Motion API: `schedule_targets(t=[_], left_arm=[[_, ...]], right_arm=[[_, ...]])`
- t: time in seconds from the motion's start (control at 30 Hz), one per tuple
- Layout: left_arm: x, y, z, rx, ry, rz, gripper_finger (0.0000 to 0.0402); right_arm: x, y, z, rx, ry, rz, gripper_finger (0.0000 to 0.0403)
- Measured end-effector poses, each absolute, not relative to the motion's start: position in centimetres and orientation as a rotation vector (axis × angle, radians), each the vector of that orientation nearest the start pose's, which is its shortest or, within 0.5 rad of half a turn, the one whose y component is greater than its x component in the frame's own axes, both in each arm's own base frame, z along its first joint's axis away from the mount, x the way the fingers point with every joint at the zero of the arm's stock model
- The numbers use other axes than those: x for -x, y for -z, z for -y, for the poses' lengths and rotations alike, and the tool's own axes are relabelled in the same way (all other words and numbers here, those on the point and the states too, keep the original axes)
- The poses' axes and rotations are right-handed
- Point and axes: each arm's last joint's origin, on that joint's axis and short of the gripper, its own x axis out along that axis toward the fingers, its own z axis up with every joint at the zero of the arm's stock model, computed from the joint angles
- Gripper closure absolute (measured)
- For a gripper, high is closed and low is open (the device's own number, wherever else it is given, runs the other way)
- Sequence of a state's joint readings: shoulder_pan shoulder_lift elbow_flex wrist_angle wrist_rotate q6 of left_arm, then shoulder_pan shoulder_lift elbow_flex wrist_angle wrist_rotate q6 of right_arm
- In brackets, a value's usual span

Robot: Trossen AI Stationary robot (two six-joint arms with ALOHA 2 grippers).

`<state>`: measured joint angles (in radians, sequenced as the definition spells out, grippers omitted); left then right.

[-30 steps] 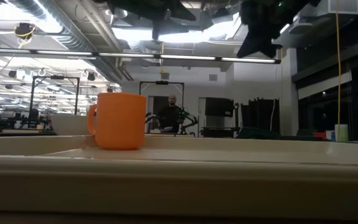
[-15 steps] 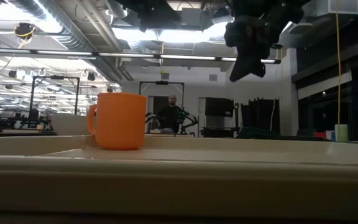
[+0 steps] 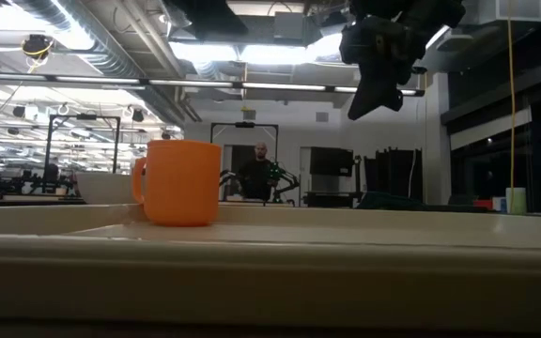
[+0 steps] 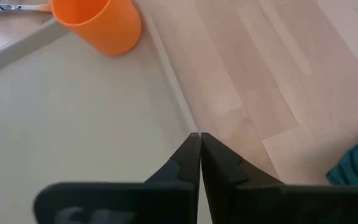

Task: Set up tray
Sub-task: Put the green napkin on the serving tray to the right of the orange mug

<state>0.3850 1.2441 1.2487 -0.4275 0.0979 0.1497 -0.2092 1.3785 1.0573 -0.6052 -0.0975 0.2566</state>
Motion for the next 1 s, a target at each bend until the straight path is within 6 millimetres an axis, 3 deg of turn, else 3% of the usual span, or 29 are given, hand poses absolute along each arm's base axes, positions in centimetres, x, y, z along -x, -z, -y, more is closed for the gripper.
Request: schedule_targets(t=[0.13,0.23,0.3,0.43,0.53,0.63,0.87,1.0], left_arm=[[-22.2,-39.4,-8.3,-0.070,-0.244,-0.291,0.0400],[-19.8,-39.2,-7.3,-0.042,-0.253,-0.150,0.0399],[-18.5,-37.8,-6.8,-0.012,-0.260,-0.075,0.0399],[-16.6,-33.0,-6.3,0.070,-0.274,-0.019,0.0400],[-15.9,-30.6,-5.9,0.104,-0.242,0.042,0.0399],[-15.5,-29.5,-5.8,0.144,-0.252,0.082,0.0400],[-15.2,-29.3,-6.0,0.038,-0.368,0.060,0.0397],[-15.1,-29.3,-6.1,0.032,-0.400,0.061,0.0396]], right_arm=[[-27.3,-26.5,5.5,-0.402,0.232,-0.898,0.0391],[-27.4,-26.5,5.5,-0.402,0.232,-0.895,0.0397],[-27.4,-26.5,5.5,-0.401,0.231,-0.894,0.0398],[-27.4,-26.5,5.6,-0.390,0.256,-0.893,0.0387],[-27.1,-26.3,5.8,-0.334,0.303,-0.922,0.0380],[-26.8,-25.7,5.9,-0.231,0.338,-0.999,0.0380],[-26.7,-22.6,6.3,-0.109,0.430,-1.261,0.0392],[-27.6,-21.0,6.4,-0.106,0.362,-1.315,0.0387]])
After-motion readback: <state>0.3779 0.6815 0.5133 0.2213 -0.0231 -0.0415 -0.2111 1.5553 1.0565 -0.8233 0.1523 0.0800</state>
